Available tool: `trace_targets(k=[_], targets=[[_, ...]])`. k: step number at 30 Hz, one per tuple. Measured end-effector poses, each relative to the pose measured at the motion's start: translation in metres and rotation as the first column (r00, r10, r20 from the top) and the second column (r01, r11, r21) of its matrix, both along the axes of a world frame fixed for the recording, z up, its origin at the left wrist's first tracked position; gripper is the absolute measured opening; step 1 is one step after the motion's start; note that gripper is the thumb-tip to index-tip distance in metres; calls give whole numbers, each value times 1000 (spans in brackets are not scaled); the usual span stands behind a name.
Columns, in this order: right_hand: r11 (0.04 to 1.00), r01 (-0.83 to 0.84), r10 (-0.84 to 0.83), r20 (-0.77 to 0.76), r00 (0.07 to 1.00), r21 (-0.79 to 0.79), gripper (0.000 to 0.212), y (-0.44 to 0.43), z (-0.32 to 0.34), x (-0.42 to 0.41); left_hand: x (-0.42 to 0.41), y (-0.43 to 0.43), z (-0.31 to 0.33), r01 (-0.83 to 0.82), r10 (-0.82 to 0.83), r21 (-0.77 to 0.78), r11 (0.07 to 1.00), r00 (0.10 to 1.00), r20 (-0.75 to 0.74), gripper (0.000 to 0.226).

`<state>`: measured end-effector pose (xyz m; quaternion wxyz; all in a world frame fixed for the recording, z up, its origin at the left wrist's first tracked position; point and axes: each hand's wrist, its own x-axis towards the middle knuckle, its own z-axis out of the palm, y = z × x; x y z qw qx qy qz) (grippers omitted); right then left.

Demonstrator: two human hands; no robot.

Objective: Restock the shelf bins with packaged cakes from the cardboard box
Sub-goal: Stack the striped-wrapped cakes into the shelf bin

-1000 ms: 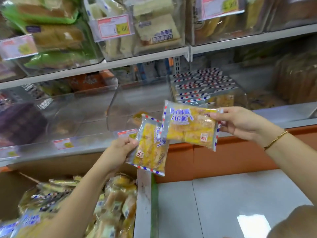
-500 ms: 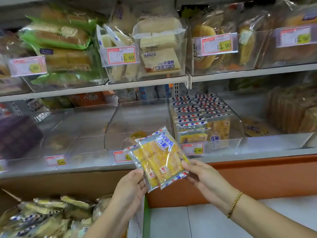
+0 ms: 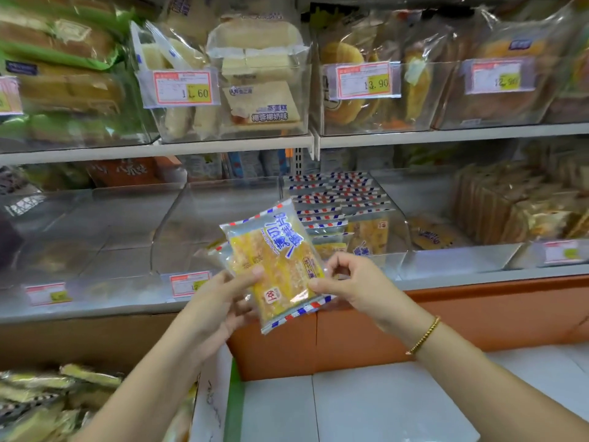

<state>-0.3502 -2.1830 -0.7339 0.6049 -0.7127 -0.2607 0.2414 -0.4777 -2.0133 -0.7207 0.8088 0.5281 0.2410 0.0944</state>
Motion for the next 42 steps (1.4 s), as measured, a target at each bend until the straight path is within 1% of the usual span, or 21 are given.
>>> trace_targets(k=[2, 4, 5, 6, 8, 11, 13, 14, 15, 17, 18, 19, 21, 23, 24, 26, 31, 35, 37, 39, 42], targets=[[994, 41, -36, -48, 998, 99, 36, -6, 2, 6, 13, -13, 0, -86, 86, -47, 995, 996, 6, 28], [960, 126, -65, -241, 968, 249, 63, -8, 0, 11, 26, -26, -1, -139, 150, -149, 979, 987, 62, 25], [949, 145, -45, -333, 942, 281, 72, -9, 1, 10, 33, -32, -1, -159, 182, -203, 966, 978, 103, 26], [949, 128, -14, -367, 930, 287, 71, -8, 1, 7, 41, -39, -1, -174, 212, -247, 953, 968, 136, 26], [963, 102, -21, -307, 952, 251, 52, -8, 4, 1, 56, -54, 0, -175, 230, -281, 944, 956, 179, 25], [925, 254, -174, -279, 944, 283, 32, -12, 14, 16, 76, -72, 8, -129, 172, -202, 971, 962, 212, 22], [900, 286, -186, -304, 934, 330, 37, -22, 30, 36, 90, -77, 15, -72, 97, -119, 990, 969, 225, 19], [905, 278, -195, -269, 943, 322, 41, -31, 40, 47, 97, -76, 16, -31, 47, -77, 997, 977, 210, 16], [918, 269, -214, -206, 955, 292, 41, -41, 50, 58, 102, -75, 18, 15, -8, -37, 999, 984, 178, 11], [947, 266, -273, 14, 962, 178, 36, -63, 72, 80, 111, -68, 17, 64, -69, 81, 995, 996, 63, 7], [961, 254, -268, 142, 953, 108, 33, -74, 84, 89, 114, -63, 14, 68, -67, 212, 975, 998, -13, 12], [972, 233, -235, 252, 939, 39, 31, -83, 94, 97, 116, -58, 12, 81, -52, 385, 919, 995, -83, 18], [976, 186, -126, 407, 905, -110, 29, -93, 110, 113, 118, -52, 7, 123, -15, 703, 700, 987, -157, 27], [940, 179, -5, 513, 858, -291, 27, -93, 117, 131, 122, -49, 3, 190, -19, 856, 482, 978, -206, 33], [906, 190, 56, 553, 831, -378, 27, -92, 119, 140, 125, -49, 0, 226, -28, 879, 420, 971, -237, 35], [828, 225, 171, 615, 770, -513, 30, -87, 119, 155, 129, -50, -5, 250, -27, 887, 388, 965, -260, 40], [625, 306, 440, 648, 622, -718, 31, -54, 113, 170, 135, -46, -5, 183, 23, 868, 462, 976, -218, 52], [498, 386, 618, 630, 470, -777, 39, -15, 110, 175, 138, -45, -4, 187, 19, 857, 480, 975, -223, 54], [458, 415, 647, 615, 451, -786, 45, -3, 113, 178, 135, -44, -2, 191, 16, 873, 448, 975, -222, 53], [426, 406, 655, 586, 478, -808, 51, 2, 116, 181, 133, -44, 0, 183, -6, 907, 380, 981, -195, 47], [398, 402, 663, 562, 496, -825, 61, 7, 118, 183, 137, -50, 2, 284, -187, 915, 287, 953, -237, 32]])
